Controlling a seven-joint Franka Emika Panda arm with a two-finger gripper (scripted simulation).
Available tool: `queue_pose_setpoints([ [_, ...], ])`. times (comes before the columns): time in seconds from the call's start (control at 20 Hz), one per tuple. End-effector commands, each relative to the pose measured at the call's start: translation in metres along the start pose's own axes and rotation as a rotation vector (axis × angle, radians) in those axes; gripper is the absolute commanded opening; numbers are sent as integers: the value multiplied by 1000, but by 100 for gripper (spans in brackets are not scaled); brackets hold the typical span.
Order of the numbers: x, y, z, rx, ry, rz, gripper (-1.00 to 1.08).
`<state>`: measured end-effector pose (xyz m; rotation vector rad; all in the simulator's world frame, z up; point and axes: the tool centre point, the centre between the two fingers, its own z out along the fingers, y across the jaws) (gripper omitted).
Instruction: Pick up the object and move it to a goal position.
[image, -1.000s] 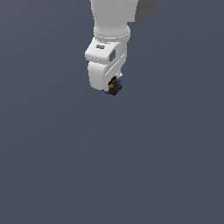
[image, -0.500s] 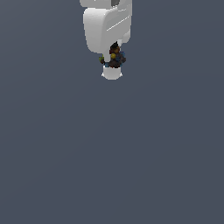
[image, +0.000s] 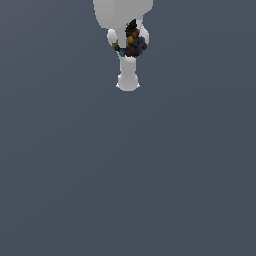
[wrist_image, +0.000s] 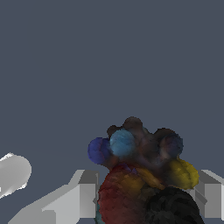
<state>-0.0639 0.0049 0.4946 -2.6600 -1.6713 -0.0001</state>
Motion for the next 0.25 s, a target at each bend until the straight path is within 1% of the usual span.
queue_pose_setpoints([
  [0.0,0,0,-6,0,0,1,-100],
  [0.2,0,0,-8,0,0,1,-100],
])
